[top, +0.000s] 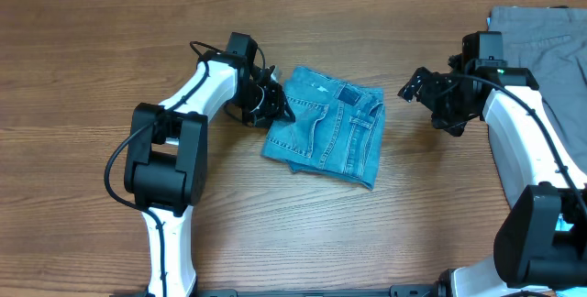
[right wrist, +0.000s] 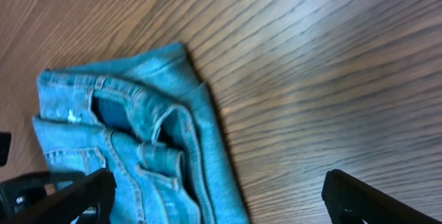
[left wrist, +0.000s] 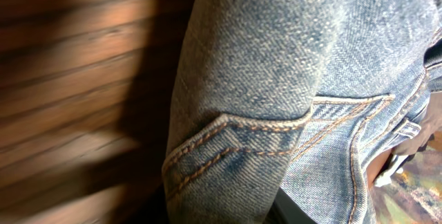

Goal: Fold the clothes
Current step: 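Reach the left gripper to the left edge of the jeans and grasp it, then drag the folded jeans to the upper-left table corner with the left gripper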

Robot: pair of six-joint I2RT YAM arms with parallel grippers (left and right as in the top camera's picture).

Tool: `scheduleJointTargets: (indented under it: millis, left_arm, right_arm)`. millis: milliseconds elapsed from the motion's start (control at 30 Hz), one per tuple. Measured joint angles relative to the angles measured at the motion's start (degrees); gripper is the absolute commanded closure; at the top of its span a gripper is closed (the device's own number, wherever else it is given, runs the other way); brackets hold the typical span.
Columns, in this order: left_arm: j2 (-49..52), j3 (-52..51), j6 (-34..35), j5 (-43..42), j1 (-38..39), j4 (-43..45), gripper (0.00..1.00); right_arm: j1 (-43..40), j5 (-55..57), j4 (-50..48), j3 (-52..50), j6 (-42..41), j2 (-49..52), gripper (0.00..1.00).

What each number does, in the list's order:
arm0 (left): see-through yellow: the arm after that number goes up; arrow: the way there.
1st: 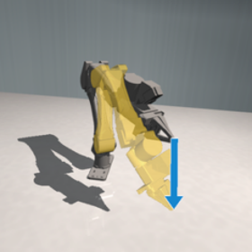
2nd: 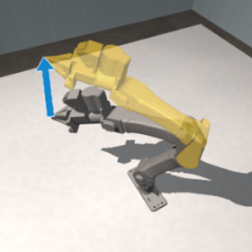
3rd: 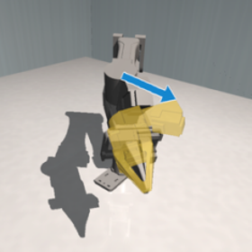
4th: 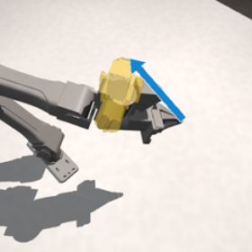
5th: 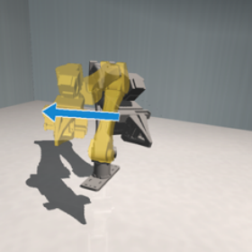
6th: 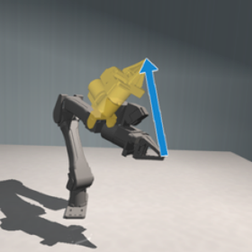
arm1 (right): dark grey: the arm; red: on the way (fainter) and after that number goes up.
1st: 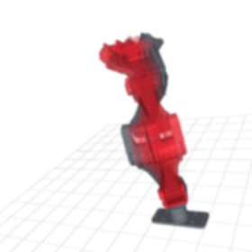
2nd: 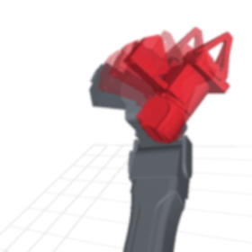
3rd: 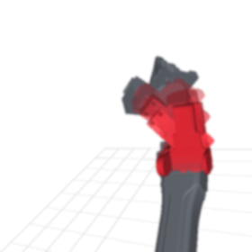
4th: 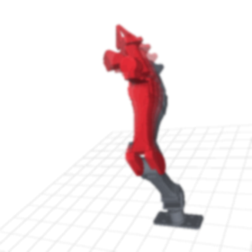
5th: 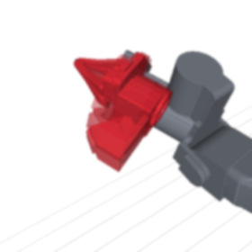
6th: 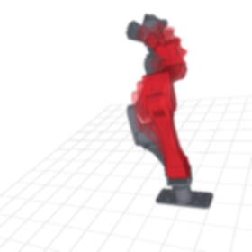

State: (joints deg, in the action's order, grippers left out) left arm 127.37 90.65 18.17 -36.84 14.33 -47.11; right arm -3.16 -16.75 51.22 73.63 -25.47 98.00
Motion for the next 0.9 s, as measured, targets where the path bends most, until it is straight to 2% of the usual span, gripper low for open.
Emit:
scheduleJointTargets:
  millis: [100,200,367,433,733,900]
  left_arm:
    - [0.0,0.0,1.0,0.0,0.6,0.9,0.67]
    - [0.0,0.0,1.4,0.0,0.7,1.2,0.78]
    - [0.0,0.0,1.9,0.7,0.7,1.2,0.86]
    - [0.0,0.0,2.1,1.1,0.7,1.2,0.93]
    - [0.0,0.0,4.4,3.3,-0.5,1.3,0.96]
    - [0.0,0.0,5.8,3.7,-8.2,1.3,0.92]
  right_arm:
    - [0.9,-0.5,0.1,-1.0,0.0,0.0,0.00]
    - [1.7,-0.8,0.4,-2.2,0.0,0.0,0.00]
    - [2.3,-1.0,0.2,-3.4,0.0,0.0,0.00]
    - [2.3,-1.0,0.2,-3.7,0.0,0.0,0.00]
    - [2.3,-1.0,0.4,-4.7,0.0,0.0,0.00]
    - [2.3,-1.0,1.0,-4.7,0.0,0.0,0.00]
